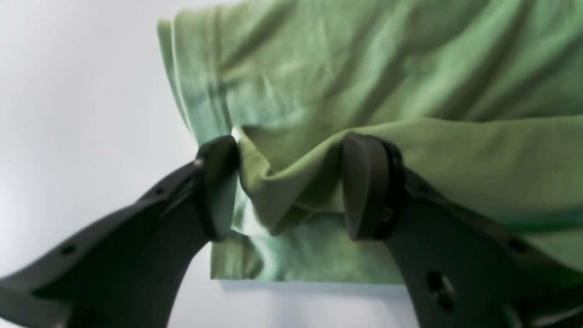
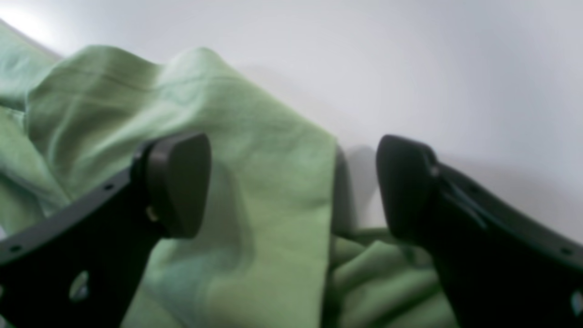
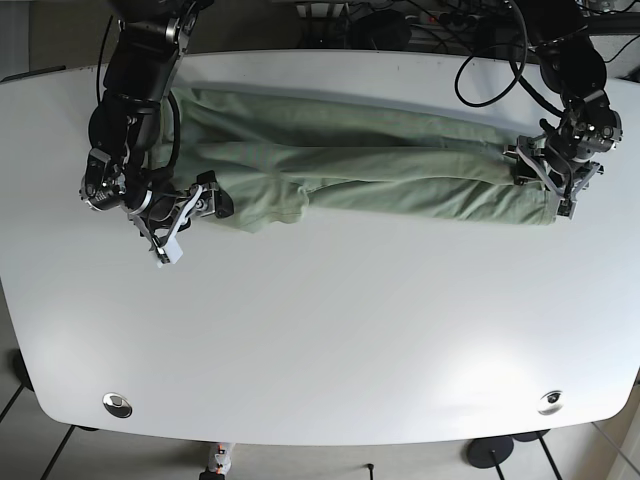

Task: Fold the T-shirt properly
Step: 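Grip the polo's hem with both grippers and fold it toward the collar, then press the folded polo strip flat with both grippers, then grasp the strip's end with the left gripper and fold it toward the right gripper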

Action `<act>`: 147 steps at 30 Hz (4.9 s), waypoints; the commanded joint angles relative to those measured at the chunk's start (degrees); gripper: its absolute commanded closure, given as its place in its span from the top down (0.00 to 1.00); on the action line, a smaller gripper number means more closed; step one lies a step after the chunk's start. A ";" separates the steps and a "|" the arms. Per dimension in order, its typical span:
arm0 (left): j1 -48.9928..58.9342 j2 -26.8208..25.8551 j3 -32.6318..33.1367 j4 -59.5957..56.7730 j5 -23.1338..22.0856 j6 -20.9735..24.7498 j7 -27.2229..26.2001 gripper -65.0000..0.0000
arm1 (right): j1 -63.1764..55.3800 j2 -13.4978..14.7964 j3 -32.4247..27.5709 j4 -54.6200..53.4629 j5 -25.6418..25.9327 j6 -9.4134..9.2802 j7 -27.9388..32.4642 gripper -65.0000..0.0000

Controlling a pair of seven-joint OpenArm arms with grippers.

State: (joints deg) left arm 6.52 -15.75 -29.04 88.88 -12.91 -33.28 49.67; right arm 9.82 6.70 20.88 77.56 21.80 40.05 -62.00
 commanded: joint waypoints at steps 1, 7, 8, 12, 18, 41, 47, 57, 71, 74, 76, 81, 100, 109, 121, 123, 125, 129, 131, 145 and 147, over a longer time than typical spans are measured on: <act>-0.59 -1.00 -0.28 0.75 -0.59 -0.09 -1.27 0.52 | 1.12 -0.50 -0.01 0.73 -0.04 -0.05 -0.11 0.80; -0.59 -1.00 -0.37 0.66 -0.59 -0.09 -1.27 0.52 | 0.50 -2.00 -0.09 0.90 0.13 -0.05 -0.02 0.02; -0.59 -1.00 -0.37 0.57 -0.59 -0.09 -1.27 0.52 | 0.50 -2.00 -0.01 1.43 0.13 -0.05 -0.02 0.05; 0.11 -1.00 -0.11 -2.16 -0.59 -0.09 -1.27 0.52 | -2.48 -2.00 0.52 14.79 0.22 -0.05 -0.46 0.03; 0.46 -1.00 -0.02 -2.86 -0.59 -0.09 -1.27 0.52 | -10.31 -5.25 5.09 32.46 0.22 -0.05 -7.32 0.03; 1.70 -0.38 0.07 6.72 -0.94 -0.09 -1.01 0.52 | -26.04 0.47 3.42 36.86 14.20 -0.05 1.29 0.51; 3.19 1.46 -0.28 3.38 -0.59 -0.09 -1.27 0.52 | -26.04 0.11 -1.24 26.57 3.91 -0.05 6.04 0.32; 0.64 1.46 -0.37 -5.76 -0.85 0.00 -1.19 0.39 | -9.78 2.22 -1.24 0.73 -7.78 -0.05 16.85 0.11; -2.08 1.11 -20.77 -1.98 -25.56 0.09 7.60 0.78 | -6.00 1.96 -1.32 0.20 -9.10 -0.05 16.50 0.10; -4.81 1.02 -20.94 -8.13 -25.82 0.09 7.60 0.78 | -6.00 1.87 -1.32 0.20 -9.10 -0.05 16.50 0.10; -6.39 -0.65 -20.59 -14.20 -25.82 0.09 7.52 0.78 | -6.00 1.87 -1.32 0.20 -9.10 -0.05 16.50 0.10; -7.01 -1.00 -15.40 -18.86 -25.82 -0.09 7.43 0.78 | -6.00 1.87 -1.24 0.20 -9.10 -0.05 16.50 0.10; -3.40 -0.56 8.60 8.66 -25.73 2.46 7.60 0.03 | -6.00 1.87 -0.80 0.11 -9.10 -0.05 16.50 0.10; -8.59 7.35 25.12 5.67 -25.73 11.17 7.17 0.03 | -6.00 1.78 -0.97 0.11 -9.10 -0.05 16.50 0.10; -10.17 9.20 36.64 -2.42 -22.74 12.13 -4.53 0.16 | -6.00 1.70 -0.97 0.11 -9.01 -0.05 16.50 0.10; -10.26 9.99 36.55 -2.16 -20.63 12.13 -4.61 0.14 | -6.09 1.70 -1.06 0.11 -9.01 -0.05 16.50 0.10; -10.61 11.04 36.64 -2.16 -19.93 12.13 -4.61 0.16 | -6.09 1.70 -1.06 0.11 -9.01 -0.05 16.50 0.10; -12.72 11.22 39.10 -2.42 -15.71 13.54 -4.26 0.41 | -6.09 1.70 -1.15 0.11 -9.01 -0.05 16.50 0.10; -13.86 11.22 42.09 -2.07 -14.65 17.58 -4.26 0.53 | -6.09 1.70 -1.15 0.11 -9.01 -0.05 16.41 0.10; -17.38 10.52 42.36 5.49 -14.65 19.87 -4.35 0.60 | -6.09 2.22 -0.80 0.20 -2.24 -0.05 15.18 0.10; -14.48 7.00 40.42 6.46 -14.83 19.78 -4.44 0.60 | -6.09 3.45 -0.71 3.10 3.74 -0.05 13.60 0.11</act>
State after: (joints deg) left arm -7.38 -8.84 11.29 94.19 -26.98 -13.02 45.65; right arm 2.74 9.10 19.88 79.44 25.34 39.88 -49.78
